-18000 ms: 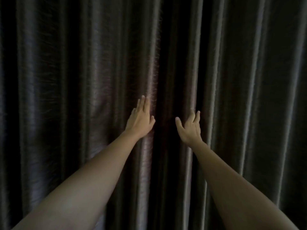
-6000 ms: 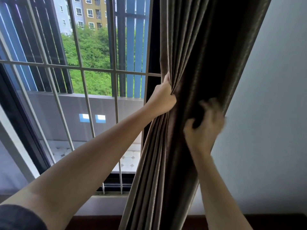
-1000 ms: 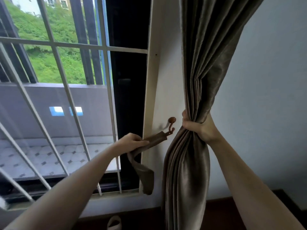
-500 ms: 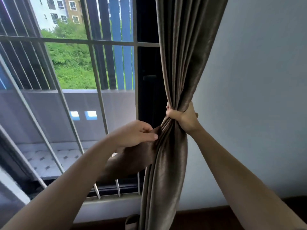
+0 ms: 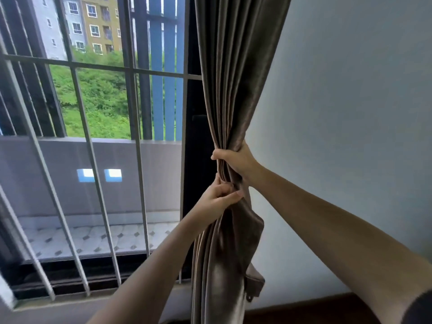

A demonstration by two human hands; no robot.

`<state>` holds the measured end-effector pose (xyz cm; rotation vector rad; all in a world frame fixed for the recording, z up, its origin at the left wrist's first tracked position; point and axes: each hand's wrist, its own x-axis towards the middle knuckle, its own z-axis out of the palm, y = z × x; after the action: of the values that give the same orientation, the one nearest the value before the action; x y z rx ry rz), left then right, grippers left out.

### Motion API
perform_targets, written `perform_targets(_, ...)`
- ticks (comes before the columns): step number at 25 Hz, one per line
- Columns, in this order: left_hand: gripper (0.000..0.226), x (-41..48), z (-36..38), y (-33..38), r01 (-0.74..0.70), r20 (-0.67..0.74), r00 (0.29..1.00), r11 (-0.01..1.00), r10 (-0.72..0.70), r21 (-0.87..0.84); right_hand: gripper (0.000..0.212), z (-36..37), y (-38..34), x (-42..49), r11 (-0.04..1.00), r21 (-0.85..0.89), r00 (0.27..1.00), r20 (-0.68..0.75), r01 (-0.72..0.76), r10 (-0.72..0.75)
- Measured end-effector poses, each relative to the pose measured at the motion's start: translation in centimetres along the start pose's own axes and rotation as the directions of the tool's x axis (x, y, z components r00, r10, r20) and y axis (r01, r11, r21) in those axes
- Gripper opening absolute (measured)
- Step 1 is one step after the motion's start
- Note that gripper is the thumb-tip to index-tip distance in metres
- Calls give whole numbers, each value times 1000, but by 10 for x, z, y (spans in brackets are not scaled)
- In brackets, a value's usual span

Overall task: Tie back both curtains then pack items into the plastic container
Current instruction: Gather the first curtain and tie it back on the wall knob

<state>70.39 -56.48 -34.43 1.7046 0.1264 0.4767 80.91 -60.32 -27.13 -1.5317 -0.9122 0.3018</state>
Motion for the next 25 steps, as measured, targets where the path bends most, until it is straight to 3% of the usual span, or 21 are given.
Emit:
perform_targets(2,25,2,10,0,-19,-55,998,996,23,85,52,-6,-4,-1,995,76,997,26,-70,68)
perform_targets(4,33,2,15,-1,-28,-98,994,960,57,278,54,-10,-7,-2,982,151,993,25,-117,114)
perform_targets(8,32,-3,24,-8,-102,-105,980,874,171,475,51,-12,-4,-4,976,190,994,-7,-106,109)
perform_targets(13,34,-3,35,-10,-119,-254,940,917,227,380,47,-15,-2,-7,975,204,995,-27,-87,95)
perform_targets(18,63,6,43,-8,90,-533,845,973,38,211,54,-8,-4,-7,970,201,990,4,-140,142)
perform_targets(20,76,15,42,-3,171,-579,815,953,5,250,50,-7,-6,-9,977,168,991,3,-135,136)
perform_targets(23,89,26,43,-1,239,-623,779,886,69,397,42,-14,-10,-13,973,142,984,40,-180,176)
perform_targets(25,77,29,48,-2,210,-652,750,895,110,393,44,-18,-10,-16,972,137,979,103,-191,178)
